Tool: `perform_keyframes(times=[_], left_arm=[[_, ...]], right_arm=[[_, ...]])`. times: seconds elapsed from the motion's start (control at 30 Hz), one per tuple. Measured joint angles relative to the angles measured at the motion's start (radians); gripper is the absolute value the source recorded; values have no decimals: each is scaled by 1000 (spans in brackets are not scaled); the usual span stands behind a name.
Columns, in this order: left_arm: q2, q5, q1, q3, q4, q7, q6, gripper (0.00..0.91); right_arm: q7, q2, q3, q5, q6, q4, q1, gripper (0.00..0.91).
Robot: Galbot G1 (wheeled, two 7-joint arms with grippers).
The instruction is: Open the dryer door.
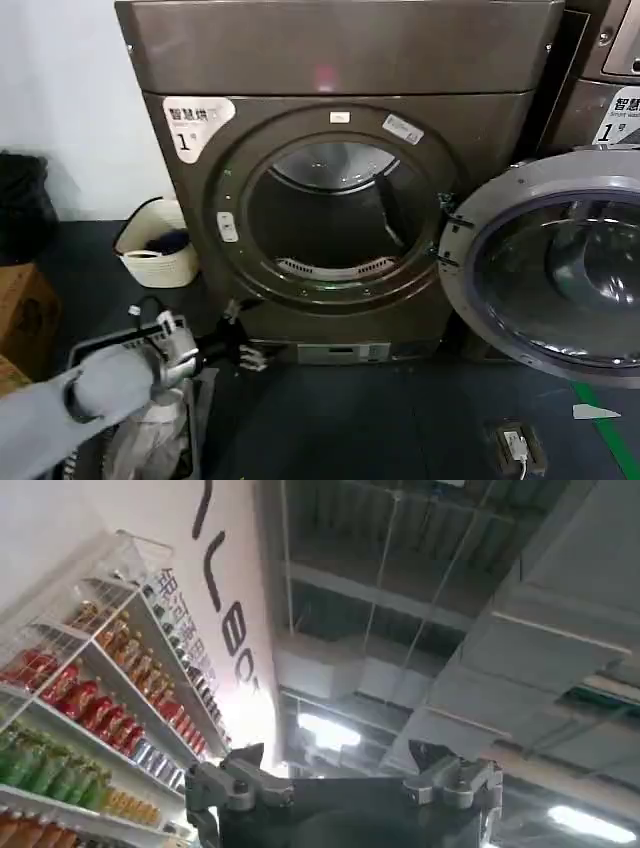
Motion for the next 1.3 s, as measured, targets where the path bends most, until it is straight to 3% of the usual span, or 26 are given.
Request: perform_keyframes(times=[0.33,0.5,0.7,1.3], left_arm=[[147,-53,29,-22,9,18,49,907],[210,-2,34,-26,42,96,48,907],[271,12,46,-19,81,129,90,907],[397,8,42,64,138,135,131,907]], right_arm=[[0,-2,9,-24,21,-1,12,907],[-15,-5,32,-22,20,5,5,907],[-18,-6,56,-21,21,3,3,907],[-18,-11,52,-22,27,-11,26,907]])
